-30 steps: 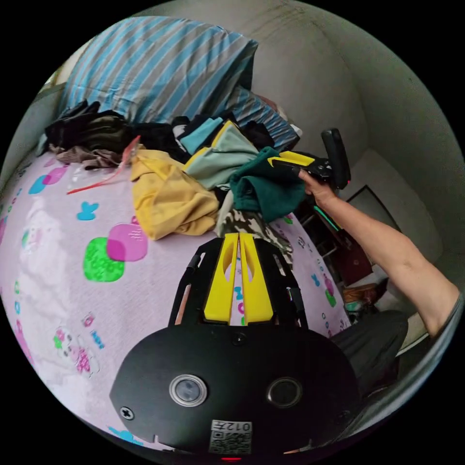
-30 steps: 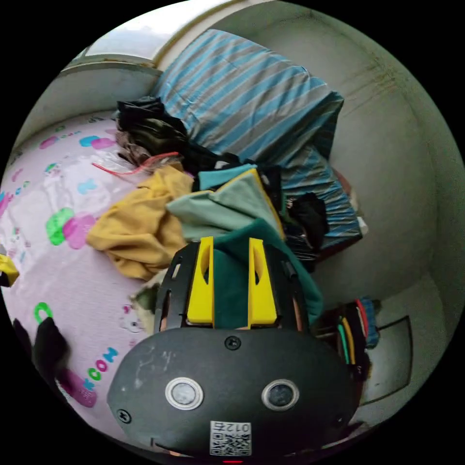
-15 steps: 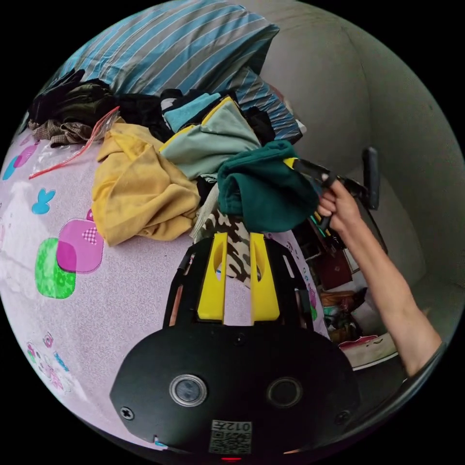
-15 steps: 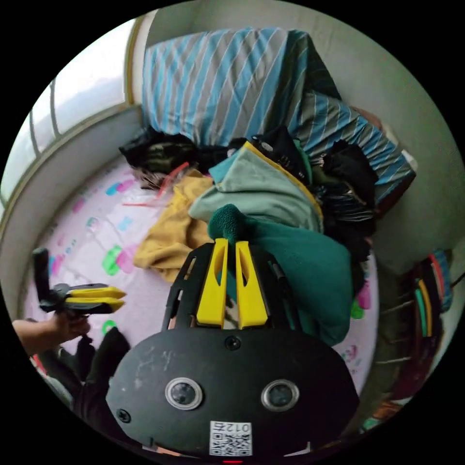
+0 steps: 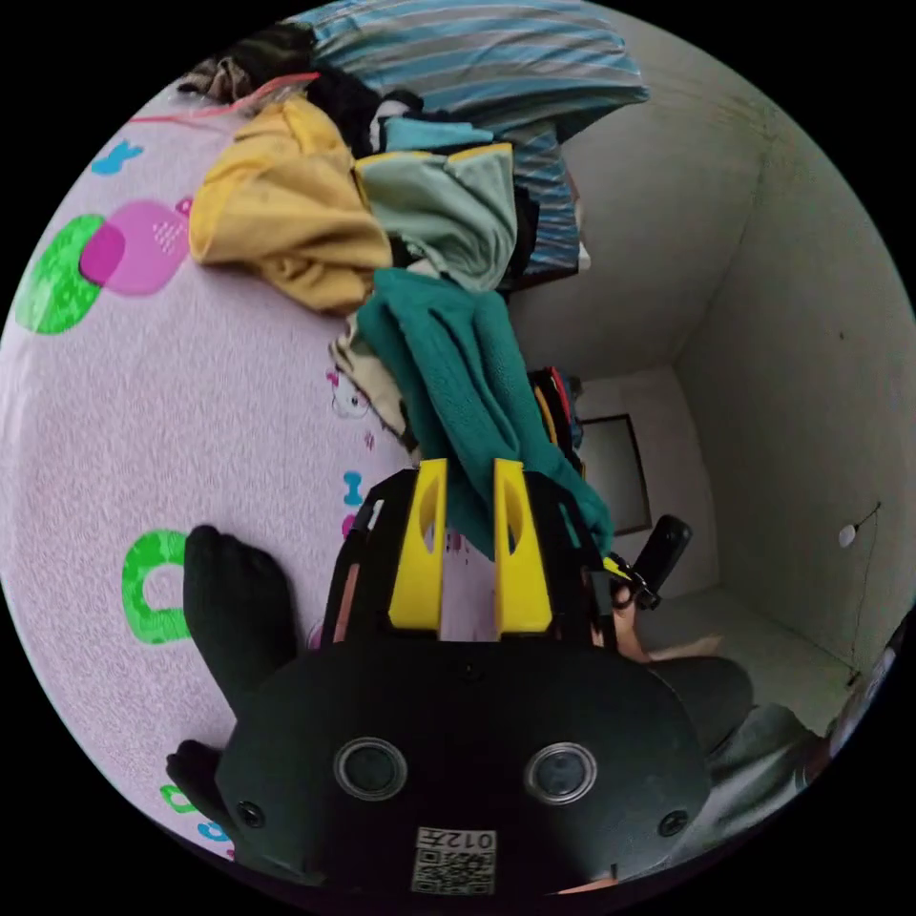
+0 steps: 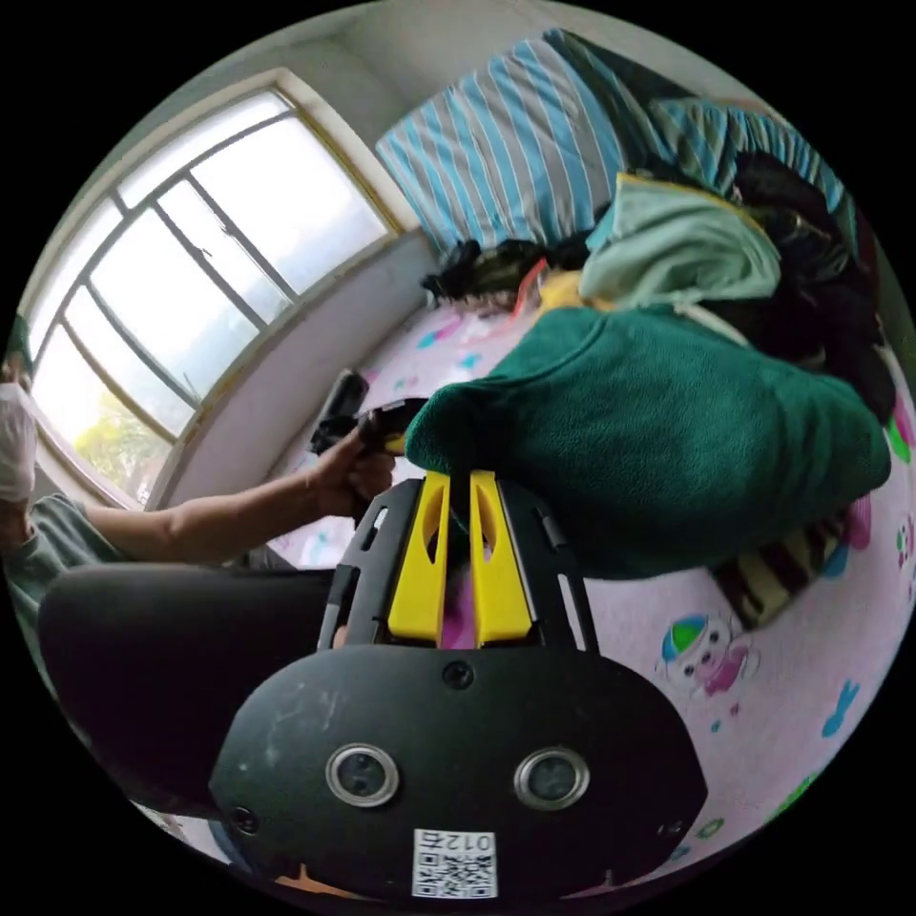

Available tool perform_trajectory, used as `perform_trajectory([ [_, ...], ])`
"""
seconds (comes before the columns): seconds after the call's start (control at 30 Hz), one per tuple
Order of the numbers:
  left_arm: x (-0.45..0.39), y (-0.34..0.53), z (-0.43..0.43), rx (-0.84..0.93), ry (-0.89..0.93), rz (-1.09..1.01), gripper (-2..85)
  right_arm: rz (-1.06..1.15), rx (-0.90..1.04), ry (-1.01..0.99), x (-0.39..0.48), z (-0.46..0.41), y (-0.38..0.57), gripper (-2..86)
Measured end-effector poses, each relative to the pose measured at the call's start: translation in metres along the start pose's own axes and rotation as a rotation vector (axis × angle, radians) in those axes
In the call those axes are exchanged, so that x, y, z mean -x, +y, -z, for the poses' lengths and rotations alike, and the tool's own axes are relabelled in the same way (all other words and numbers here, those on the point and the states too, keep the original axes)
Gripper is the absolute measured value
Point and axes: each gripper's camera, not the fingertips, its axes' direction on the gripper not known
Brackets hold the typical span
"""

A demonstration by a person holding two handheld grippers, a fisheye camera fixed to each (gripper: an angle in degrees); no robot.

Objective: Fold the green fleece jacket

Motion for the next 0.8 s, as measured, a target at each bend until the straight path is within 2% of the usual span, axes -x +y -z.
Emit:
perform_trajectory([
  [0.1,0.007,0.01,-0.003,0.034,-0.096,-0.044,4.0,0.077,0.141,0.237,0.011,-0.014,0.011,5.7],
  [0.17,0.008,0.01,0.0,0.028,-0.134,-0.068,4.2,0.103,0.118,0.34,0.017,-0.01,0.012,6.1],
  [0.23,0.004,0.004,0.002,0.014,-0.148,-0.091,5.0,0.065,-0.016,0.418,0.016,0.006,0.007,5.4],
  [0.33,-0.01,-0.011,-0.008,0.022,-0.163,-0.147,7.2,-0.026,-0.056,0.425,-0.008,0.007,-0.013,6.6],
  [0.5,-0.026,-0.033,-0.034,0.029,-0.343,-0.197,10.4,-0.161,-0.034,0.456,-0.056,-0.006,-0.047,12.1],
  [0.73,-0.016,-0.043,-0.086,0.137,-0.337,-0.181,8.1,-0.227,-0.106,0.372,-0.063,-0.028,-0.051,13.1],
  [0.8,-0.031,-0.029,-0.093,0.136,-0.295,-0.248,5.2,-0.248,-0.116,0.347,-0.063,-0.031,-0.052,13.4],
])
